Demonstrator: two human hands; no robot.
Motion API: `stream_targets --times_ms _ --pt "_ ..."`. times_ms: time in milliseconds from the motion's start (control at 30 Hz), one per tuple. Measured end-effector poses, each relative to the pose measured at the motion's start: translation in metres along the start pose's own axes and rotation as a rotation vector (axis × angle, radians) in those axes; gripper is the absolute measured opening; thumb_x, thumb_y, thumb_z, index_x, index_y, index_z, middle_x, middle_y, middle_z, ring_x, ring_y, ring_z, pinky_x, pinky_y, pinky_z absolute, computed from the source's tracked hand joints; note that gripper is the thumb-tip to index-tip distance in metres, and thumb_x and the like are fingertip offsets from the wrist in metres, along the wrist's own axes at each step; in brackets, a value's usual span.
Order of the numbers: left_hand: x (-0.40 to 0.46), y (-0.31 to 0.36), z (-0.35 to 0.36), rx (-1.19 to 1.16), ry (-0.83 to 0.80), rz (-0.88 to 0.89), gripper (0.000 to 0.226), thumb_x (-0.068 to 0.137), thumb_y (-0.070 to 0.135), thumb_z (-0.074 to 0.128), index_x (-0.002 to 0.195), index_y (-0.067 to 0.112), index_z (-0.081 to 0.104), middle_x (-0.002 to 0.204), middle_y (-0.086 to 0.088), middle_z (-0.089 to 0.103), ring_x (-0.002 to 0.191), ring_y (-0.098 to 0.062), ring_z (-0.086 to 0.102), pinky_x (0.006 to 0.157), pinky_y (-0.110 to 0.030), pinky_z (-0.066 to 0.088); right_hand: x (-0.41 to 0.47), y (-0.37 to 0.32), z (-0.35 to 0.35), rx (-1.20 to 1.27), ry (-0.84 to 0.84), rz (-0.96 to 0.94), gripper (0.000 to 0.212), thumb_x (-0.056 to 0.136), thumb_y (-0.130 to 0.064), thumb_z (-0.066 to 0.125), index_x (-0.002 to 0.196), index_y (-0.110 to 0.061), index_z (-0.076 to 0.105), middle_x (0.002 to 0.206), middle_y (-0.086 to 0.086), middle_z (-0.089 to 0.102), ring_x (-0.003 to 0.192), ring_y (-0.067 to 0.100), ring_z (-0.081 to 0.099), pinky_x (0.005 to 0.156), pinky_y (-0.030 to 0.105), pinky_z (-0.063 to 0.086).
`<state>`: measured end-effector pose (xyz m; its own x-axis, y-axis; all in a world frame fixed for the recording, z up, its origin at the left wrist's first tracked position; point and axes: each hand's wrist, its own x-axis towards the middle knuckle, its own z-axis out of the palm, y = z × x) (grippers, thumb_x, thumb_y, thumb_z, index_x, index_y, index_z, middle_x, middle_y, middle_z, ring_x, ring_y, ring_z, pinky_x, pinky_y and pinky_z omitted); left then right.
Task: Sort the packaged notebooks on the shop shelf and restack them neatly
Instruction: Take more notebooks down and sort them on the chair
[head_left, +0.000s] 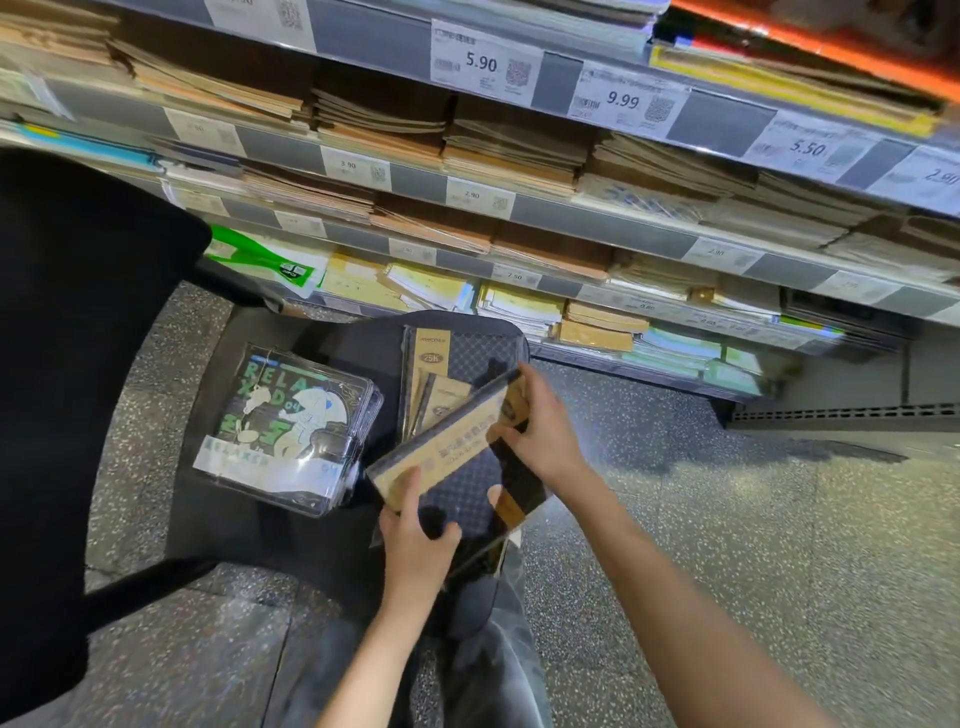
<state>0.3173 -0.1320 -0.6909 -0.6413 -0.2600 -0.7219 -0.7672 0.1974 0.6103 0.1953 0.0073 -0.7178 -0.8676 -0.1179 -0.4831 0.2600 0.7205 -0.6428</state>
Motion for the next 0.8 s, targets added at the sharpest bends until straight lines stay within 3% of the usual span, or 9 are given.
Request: stream_targets --times_ms 133,200,300,400,467,533,600,667,800 --pt "-0.005 -0.009 -0.002 0.089 0.098 -0.049 0.071 0.085 -0.001 0.056 0.143 0.029 0.03 0.155 -0.017 0.003 0.144 -0.022 0.006 0.105 -0.019 0.019 0.012 -0.022 0.004 -0.02 -0.025 -0.128 0.069 0.081 -0.012 0.068 0.141 -0.019 0.034 0.139 0.0 0.046 0.128 0.02 0.042 0.104 0.037 0.038" --pt "0.001 -0.007 -0.007 0.138 0.14 0.001 0.072 0.084 -0.001 0.058 0.144 0.026 0.029 0.156 -0.014 -0.005 0.144 -0.023 0.0 0.112 -0.028 0.017 0.008 -0.018 0.007 -0.06 0.046 -0.123 0.067 0.081 -0.013 0.067 0.14 -0.017 0.036 0.141 0.002 0.043 0.131 0.022 0.037 0.108 0.038 0.033" --pt "0.019 0.002 -0.014 0.257 0.116 0.154 0.072 0.085 0.008 0.062 0.145 0.023 0.026 0.156 -0.012 0.001 0.144 -0.025 0.001 0.115 -0.038 0.018 -0.017 0.004 0.01 -0.175 0.147 -0.02 0.077 0.08 -0.018 0.07 0.144 -0.015 0.028 0.151 0.005 0.028 0.14 0.025 0.019 0.117 0.042 0.015" --pt "0.042 0.013 -0.019 0.405 0.074 0.2 0.074 0.086 0.029 0.062 0.147 0.023 0.021 0.154 -0.011 0.011 0.142 -0.027 0.01 0.114 -0.042 0.018 -0.048 0.024 0.014 -0.037 0.233 0.104 0.093 0.076 -0.018 0.076 0.147 -0.012 0.017 0.156 0.007 0.012 0.143 0.025 0.008 0.115 0.034 0.005" --pt "0.054 0.016 -0.021 0.443 0.023 0.173 0.08 0.083 0.037 0.064 0.147 0.024 0.018 0.152 -0.011 0.019 0.139 -0.029 0.022 0.112 -0.045 0.023 -0.065 0.031 0.02 0.209 0.253 0.245 0.102 0.071 -0.016 0.08 0.147 -0.012 0.012 0.155 0.008 0.01 0.143 0.022 0.01 0.113 0.031 0.009" --pt "0.06 0.014 -0.022 0.403 -0.048 0.117 0.085 0.081 0.038 0.066 0.148 0.026 0.015 0.147 -0.009 0.026 0.133 -0.028 0.032 0.108 -0.044 0.03 -0.076 0.033 0.025 0.501 0.173 0.369 0.101 0.069 -0.015 0.081 0.144 -0.013 0.014 0.147 0.012 0.029 0.133 0.019 0.035 0.11 0.032 0.03" --pt "0.06 0.012 -0.02 0.346 -0.108 0.081 0.09 0.081 0.033 0.069 0.148 0.027 0.01 0.144 -0.007 0.029 0.13 -0.024 0.037 0.104 -0.04 0.034 -0.081 0.027 0.032 0.768 0.016 0.41 0.084 0.074 -0.004 0.075 0.135 -0.019 0.02 0.124 0.014 0.055 0.104 0.009 0.061 0.082 0.022 0.052" --pt "0.06 0.011 -0.018 0.334 -0.115 0.096 0.092 0.08 0.027 0.071 0.148 0.029 0.01 0.143 -0.007 0.03 0.128 -0.023 0.038 0.104 -0.038 0.034 -0.078 0.024 0.041 0.812 -0.027 0.398 0.077 0.077 0.002 0.071 0.129 -0.024 0.02 0.116 0.018 0.06 0.093 0.012 0.066 0.064 0.016 0.053" --pt "0.063 0.011 -0.021 0.232 -0.145 0.105 0.089 0.079 0.018 0.072 0.147 0.033 0.015 0.139 -0.005 0.03 0.127 -0.021 0.04 0.106 -0.037 0.033 -0.069 0.019 0.049 0.781 0.023 0.37 0.073 0.079 0.003 0.069 0.123 -0.032 0.022 0.114 0.018 0.061 0.091 0.012 0.066 0.06 0.013 0.051"
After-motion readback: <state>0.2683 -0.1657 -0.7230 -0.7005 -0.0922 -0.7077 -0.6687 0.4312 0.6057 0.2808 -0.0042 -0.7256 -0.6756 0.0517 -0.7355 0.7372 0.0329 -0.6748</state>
